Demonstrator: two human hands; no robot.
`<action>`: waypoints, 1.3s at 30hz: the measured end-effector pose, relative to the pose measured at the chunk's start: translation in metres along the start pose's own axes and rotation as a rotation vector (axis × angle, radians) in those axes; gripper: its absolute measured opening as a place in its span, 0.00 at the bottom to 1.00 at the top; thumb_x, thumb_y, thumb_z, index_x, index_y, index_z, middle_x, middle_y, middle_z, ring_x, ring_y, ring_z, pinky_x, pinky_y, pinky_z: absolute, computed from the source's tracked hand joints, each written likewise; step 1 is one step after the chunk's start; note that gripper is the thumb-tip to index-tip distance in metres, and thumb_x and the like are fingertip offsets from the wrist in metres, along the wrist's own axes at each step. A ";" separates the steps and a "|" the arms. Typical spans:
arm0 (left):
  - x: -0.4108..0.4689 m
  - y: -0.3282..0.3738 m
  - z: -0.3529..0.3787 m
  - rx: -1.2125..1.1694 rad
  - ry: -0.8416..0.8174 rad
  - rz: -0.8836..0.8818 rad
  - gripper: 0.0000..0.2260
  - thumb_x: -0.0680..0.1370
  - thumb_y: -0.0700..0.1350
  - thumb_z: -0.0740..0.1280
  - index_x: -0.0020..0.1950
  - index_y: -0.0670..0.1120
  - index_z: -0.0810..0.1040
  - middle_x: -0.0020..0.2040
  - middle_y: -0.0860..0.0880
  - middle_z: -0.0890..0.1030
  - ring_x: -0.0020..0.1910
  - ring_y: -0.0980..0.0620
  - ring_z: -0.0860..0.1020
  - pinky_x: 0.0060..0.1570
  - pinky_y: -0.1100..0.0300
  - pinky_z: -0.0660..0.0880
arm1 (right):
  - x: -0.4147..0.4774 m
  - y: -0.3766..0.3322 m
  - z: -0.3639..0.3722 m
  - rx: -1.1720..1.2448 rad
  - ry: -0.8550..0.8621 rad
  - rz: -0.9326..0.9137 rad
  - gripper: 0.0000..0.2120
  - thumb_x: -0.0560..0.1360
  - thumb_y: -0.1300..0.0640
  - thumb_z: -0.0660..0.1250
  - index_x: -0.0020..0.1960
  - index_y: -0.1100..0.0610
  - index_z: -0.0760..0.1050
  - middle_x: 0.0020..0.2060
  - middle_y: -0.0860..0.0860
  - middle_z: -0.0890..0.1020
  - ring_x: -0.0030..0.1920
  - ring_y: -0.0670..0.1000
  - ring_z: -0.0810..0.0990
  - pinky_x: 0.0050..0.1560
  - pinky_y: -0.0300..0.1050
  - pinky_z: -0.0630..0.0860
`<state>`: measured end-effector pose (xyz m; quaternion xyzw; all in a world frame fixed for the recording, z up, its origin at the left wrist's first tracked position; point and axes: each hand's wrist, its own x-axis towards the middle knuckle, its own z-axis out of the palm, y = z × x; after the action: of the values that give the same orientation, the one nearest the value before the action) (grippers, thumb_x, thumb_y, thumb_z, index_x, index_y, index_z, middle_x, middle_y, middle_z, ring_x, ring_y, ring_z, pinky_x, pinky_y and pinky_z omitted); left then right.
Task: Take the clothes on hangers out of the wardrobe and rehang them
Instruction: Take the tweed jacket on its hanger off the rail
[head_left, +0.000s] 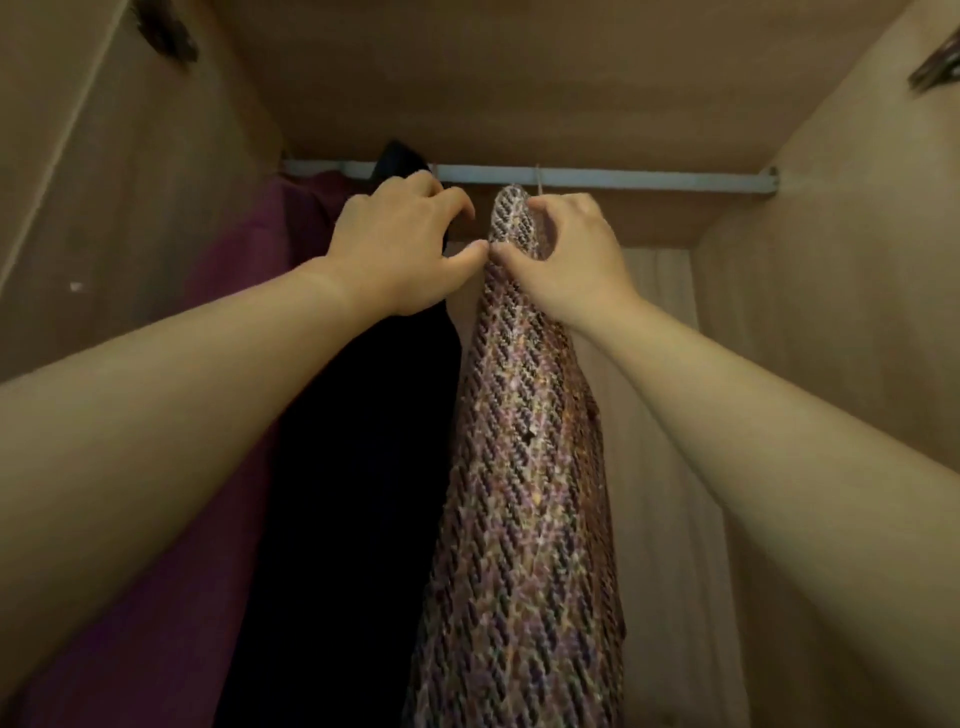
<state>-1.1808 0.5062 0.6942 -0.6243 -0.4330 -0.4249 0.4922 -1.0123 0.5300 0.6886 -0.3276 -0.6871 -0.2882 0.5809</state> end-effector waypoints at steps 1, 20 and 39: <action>0.011 -0.004 0.005 0.008 0.033 0.014 0.22 0.77 0.62 0.57 0.66 0.51 0.71 0.64 0.45 0.71 0.64 0.43 0.69 0.58 0.46 0.68 | 0.003 0.003 0.004 0.008 0.002 -0.001 0.29 0.73 0.44 0.67 0.70 0.54 0.65 0.64 0.50 0.68 0.44 0.42 0.70 0.52 0.36 0.68; 0.094 -0.048 0.049 -0.246 0.211 -0.310 0.17 0.76 0.51 0.65 0.63 0.48 0.72 0.63 0.44 0.68 0.60 0.42 0.69 0.47 0.52 0.70 | 0.064 0.042 -0.020 -0.304 -0.008 -0.035 0.20 0.76 0.48 0.65 0.65 0.53 0.73 0.63 0.49 0.76 0.63 0.49 0.72 0.50 0.34 0.62; 0.086 -0.045 0.084 -0.285 0.254 -0.270 0.14 0.79 0.48 0.61 0.61 0.43 0.71 0.59 0.43 0.71 0.53 0.39 0.75 0.45 0.48 0.73 | 0.104 0.086 -0.005 -0.738 -0.172 0.111 0.17 0.73 0.44 0.67 0.52 0.57 0.78 0.47 0.54 0.81 0.47 0.55 0.78 0.48 0.51 0.77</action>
<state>-1.1924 0.6059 0.7745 -0.5655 -0.3828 -0.6189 0.3880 -0.9536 0.5914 0.7929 -0.5743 -0.5646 -0.4559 0.3789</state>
